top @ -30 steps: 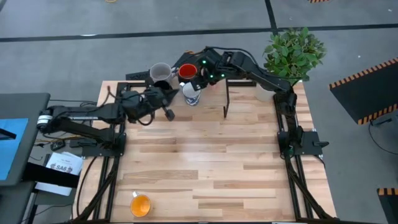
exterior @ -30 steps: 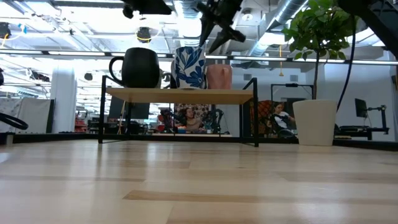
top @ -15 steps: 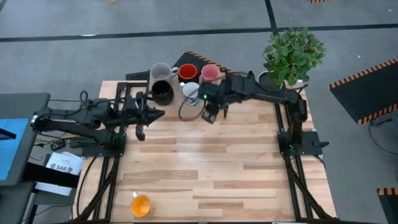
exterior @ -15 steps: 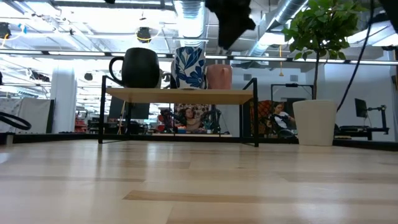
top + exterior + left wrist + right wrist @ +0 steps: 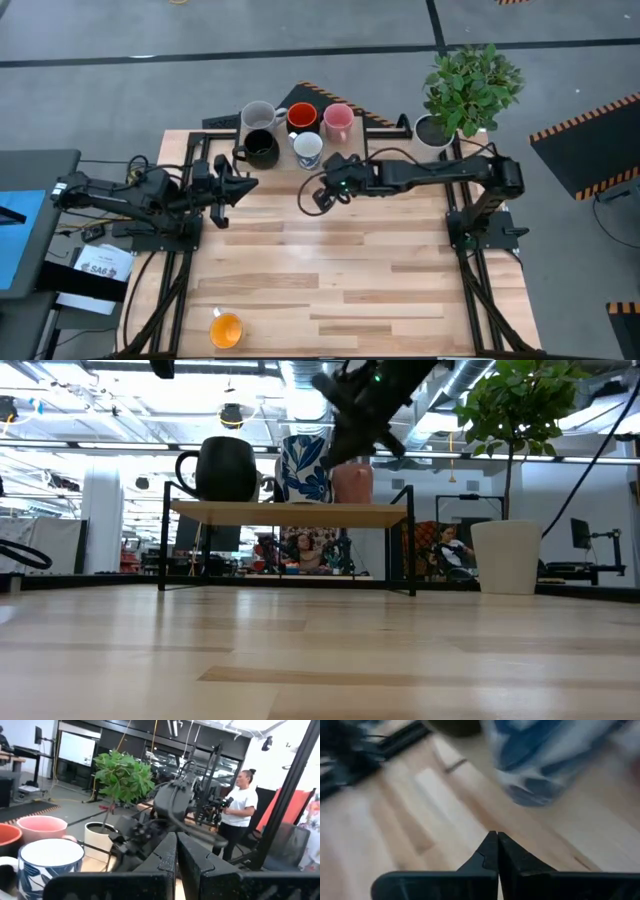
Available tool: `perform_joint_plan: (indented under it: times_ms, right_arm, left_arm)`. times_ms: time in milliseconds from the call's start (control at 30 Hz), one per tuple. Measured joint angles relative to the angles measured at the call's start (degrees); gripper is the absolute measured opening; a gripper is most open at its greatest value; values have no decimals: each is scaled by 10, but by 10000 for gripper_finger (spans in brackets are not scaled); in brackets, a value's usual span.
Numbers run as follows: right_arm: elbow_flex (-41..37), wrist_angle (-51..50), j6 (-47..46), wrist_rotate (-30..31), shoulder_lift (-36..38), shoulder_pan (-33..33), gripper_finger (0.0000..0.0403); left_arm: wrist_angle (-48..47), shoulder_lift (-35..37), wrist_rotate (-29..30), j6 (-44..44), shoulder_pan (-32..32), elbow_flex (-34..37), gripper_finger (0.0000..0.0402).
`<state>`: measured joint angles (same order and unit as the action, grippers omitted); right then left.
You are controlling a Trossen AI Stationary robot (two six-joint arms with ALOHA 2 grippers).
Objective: Place coffee mugs
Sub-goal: Put the white and blue cup on the shelf, then put the yellow cup on the shelf
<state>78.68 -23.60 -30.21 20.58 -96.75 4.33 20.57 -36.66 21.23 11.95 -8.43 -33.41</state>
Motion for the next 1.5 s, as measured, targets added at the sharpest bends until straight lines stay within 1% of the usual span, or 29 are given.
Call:
perform_joint_plan:
  times_ms: [67, 100, 167, 233, 333, 367, 400, 467, 500, 667, 900, 1000, 1067, 1133, 1233, 1300, 1367, 1433, 1500]
  right_arm:
    - [-5, 14, -12, 34, -11, 3, 26]
    - [-3, 28, -15, 41, -19, 4, 31]
    - [-6, 23, -11, 43, -24, 7, 37]
    - [-2, 78, 1, 45, -40, 8, 34]
    - [-7, 74, 14, 51, -42, 12, 18]
    - [-2, 101, 15, 50, -50, 13, 17]
    - [-3, 107, 16, 50, -54, 13, 17]
    - [-6, 93, 22, 52, -54, 15, 17]
    - [-5, 113, 26, 50, -58, 16, 19]
    - [-5, 131, 40, 51, -57, 19, 42]
    - [-5, 144, 67, 46, -57, 26, 17]
    - [-5, 122, 77, 41, -56, 24, 21]
    - [-6, 93, 92, 39, -42, 21, 38]
    - [-4, 68, 98, 31, -17, 15, 57]
    - [-4, -17, 97, 23, 30, 0, 67]
    - [-4, -75, 93, 22, 64, -20, 67]
    - [-4, -125, 74, 21, 97, -46, 67]
    - [-4, -171, 45, 20, 125, -74, 68]
    - [-4, -208, 14, 21, 144, -102, 68]
  left_arm:
    - [0, 0, -6, 11, 0, 0, 0]
    - [0, 0, -10, 13, 0, 0, 0]
    - [2, 0, -19, 14, 0, 0, 0]
    - [3, 0, -26, 20, 0, 0, 0]
    - [3, 4, -25, 34, 2, 0, 0]
    - [-2, 7, -23, 37, 2, 0, 0]
    - [-2, 8, -22, 39, 2, 0, 0]
    - [0, 9, -21, 43, 2, -1, 0]
    - [-3, 11, -21, 43, 2, -1, 0]
    - [-3, 13, -10, 36, 2, -1, 0]
    - [-5, 12, 7, 33, 3, -1, 0]
    - [-5, 12, 7, 33, 3, -1, 0]
    - [-5, 12, 7, 33, 3, -1, 0]
    - [-6, 12, 7, 26, 3, -1, 0]
    - [-31, 12, 1, 22, 3, -3, 0]
    - [-89, 12, -3, 34, 3, -18, 0]
    - [-162, 12, -28, 53, 3, -43, 3]
    - [-239, 6, -71, 79, 2, -74, 12]
    - [-311, -9, -118, 107, -5, -108, 30]
